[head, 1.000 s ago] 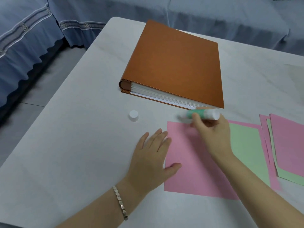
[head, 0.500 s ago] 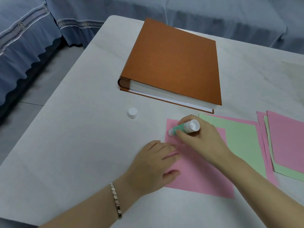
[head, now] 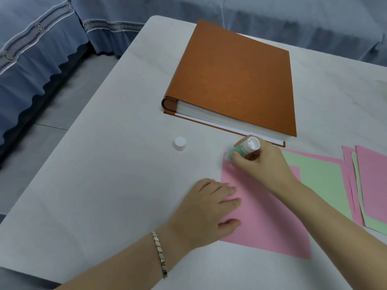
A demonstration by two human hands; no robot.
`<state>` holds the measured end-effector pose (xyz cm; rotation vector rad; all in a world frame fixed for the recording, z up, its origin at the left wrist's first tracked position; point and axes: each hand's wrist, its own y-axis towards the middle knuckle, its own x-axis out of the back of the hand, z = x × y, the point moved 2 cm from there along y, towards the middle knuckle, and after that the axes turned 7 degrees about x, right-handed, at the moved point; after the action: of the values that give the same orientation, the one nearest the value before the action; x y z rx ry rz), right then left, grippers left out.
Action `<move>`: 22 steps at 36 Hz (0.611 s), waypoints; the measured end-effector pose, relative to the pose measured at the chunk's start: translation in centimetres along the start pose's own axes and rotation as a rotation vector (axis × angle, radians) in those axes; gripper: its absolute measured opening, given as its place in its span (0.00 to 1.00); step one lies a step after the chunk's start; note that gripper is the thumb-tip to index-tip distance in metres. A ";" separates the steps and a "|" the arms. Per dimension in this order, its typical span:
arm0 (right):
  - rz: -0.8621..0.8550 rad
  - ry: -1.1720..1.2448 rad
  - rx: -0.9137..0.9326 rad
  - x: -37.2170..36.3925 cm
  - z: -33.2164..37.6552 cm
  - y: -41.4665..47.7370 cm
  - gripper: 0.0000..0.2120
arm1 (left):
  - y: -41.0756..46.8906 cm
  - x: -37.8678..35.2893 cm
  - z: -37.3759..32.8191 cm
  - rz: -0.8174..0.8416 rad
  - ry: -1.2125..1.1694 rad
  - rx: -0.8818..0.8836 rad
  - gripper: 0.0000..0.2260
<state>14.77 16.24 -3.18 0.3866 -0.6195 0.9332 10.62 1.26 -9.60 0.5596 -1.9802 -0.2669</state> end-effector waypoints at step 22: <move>0.096 -0.099 -0.089 1.4 0.5 -2.1 0.04 | 0.0 0.0 -0.3 0.082 0.033 0.001 0.15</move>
<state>16.96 15.65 -1.98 0.3270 -0.7728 0.9786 10.85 1.33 -9.49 0.4797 -1.9660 -0.2042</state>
